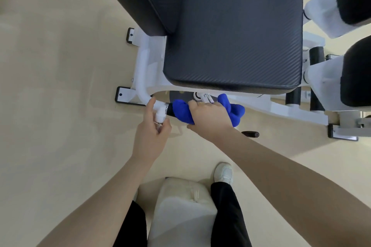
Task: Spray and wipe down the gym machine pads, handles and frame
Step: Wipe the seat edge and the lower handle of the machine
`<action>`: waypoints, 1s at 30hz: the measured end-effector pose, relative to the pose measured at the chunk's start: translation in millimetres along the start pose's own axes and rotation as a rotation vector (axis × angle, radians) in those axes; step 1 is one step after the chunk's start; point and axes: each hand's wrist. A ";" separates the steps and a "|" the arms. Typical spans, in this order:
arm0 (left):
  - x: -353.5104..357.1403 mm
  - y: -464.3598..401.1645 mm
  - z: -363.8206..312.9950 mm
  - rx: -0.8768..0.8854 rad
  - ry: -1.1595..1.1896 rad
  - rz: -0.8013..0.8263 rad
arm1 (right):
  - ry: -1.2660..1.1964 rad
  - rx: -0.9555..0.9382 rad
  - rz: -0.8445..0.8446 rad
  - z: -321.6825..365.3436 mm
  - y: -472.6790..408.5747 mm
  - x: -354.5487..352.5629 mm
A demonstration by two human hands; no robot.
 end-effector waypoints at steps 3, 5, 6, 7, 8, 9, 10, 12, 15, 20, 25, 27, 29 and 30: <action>1.1 0.0 -3.4 0.013 -0.019 -0.008 | 0.165 0.070 -0.183 -17.7 26.3 15.8; 3.4 2.9 -7.4 0.021 -0.034 -0.001 | 0.134 0.108 -0.090 -35.2 42.7 18.5; 3.9 4.1 -8.9 0.032 -0.043 -0.005 | 0.086 0.120 0.012 -42.3 48.5 15.8; 3.9 5.5 -10.0 0.042 -0.051 -0.016 | 0.044 0.111 0.103 -48.4 51.7 13.0; 3.0 6.5 -10.3 0.048 -0.054 -0.028 | 0.002 0.094 0.138 -51.8 51.2 10.9; 1.1 7.5 -10.7 0.053 -0.050 -0.037 | -0.025 0.068 0.110 -50.8 48.0 5.9; -0.9 7.5 -10.4 0.064 -0.047 -0.039 | -0.012 0.026 0.024 -44.0 44.5 -1.0; -6.1 6.9 -9.8 0.077 -0.031 -0.056 | 0.011 -0.060 -0.306 -17.2 29.7 -6.8; -15.2 5.1 -7.2 0.065 -0.021 -0.105 | 0.072 -0.156 -0.454 35.7 3.8 -6.1; -34.7 8.9 5.3 0.038 -0.021 -0.173 | 0.427 -0.129 -0.369 51.0 -0.2 9.0; -23.5 16.3 9.2 0.084 -0.082 -0.052 | 0.492 -0.065 -0.337 3.4 28.4 15.5; -16.2 18.0 5.3 0.105 -0.069 0.000 | 0.444 -0.043 -0.304 -13.5 40.7 21.0; -10.3 19.6 -2.6 0.142 -0.056 0.062 | 0.382 0.019 -0.188 -28.9 61.5 14.8; -8.9 20.2 -6.1 0.162 -0.053 0.088 | 0.342 0.067 -0.089 -39.0 72.5 13.3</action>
Point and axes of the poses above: each hand's wrist, its own y-axis away from the middle knuckle, its own x-axis out of the palm, z = x × y, and after that the axes turned 11 degrees about y, right-handed
